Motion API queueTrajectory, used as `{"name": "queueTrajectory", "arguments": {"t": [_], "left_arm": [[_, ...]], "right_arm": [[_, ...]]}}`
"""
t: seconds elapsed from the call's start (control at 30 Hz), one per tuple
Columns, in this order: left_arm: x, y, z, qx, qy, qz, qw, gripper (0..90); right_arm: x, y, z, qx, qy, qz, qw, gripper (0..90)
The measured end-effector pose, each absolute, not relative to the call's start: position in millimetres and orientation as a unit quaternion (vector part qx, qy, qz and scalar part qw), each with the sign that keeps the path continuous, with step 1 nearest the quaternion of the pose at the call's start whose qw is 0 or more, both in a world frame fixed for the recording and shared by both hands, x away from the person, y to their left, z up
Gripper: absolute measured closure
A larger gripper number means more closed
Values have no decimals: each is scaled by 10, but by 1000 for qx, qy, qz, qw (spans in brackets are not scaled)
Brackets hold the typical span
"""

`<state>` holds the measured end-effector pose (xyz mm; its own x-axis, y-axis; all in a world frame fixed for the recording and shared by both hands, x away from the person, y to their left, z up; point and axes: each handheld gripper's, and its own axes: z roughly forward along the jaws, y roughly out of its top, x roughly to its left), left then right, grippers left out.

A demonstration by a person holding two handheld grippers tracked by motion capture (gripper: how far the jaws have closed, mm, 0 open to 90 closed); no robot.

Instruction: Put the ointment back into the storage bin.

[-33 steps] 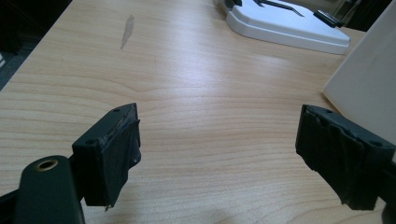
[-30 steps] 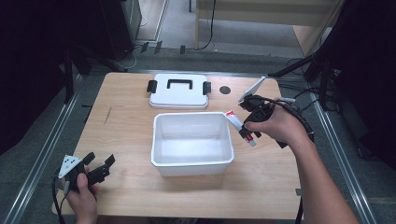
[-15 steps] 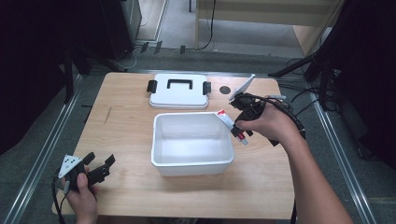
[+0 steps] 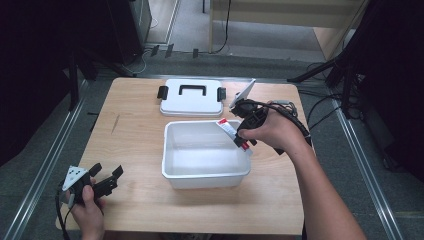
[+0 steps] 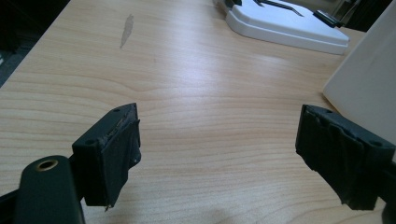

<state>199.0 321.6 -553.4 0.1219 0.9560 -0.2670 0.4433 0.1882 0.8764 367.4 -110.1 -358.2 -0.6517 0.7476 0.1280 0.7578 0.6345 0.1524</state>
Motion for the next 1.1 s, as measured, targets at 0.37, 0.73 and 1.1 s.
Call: {"name": "queueTrajectory", "arguments": {"t": [0.37,0.73,1.1], "left_arm": [[1993,3222,-5535,576,606,269,478,147],[1993,3224,-5536,575,606,269,479,147],[1992,3225,-5536,576,606,268,479,147]], "right_arm": [[3693,-877,-3672,-405,-909,-95,37,728],[3742,-752,-3842,-395,-913,-88,43,728],[3762,-789,-4036,-389,-917,-74,34,728]]}}
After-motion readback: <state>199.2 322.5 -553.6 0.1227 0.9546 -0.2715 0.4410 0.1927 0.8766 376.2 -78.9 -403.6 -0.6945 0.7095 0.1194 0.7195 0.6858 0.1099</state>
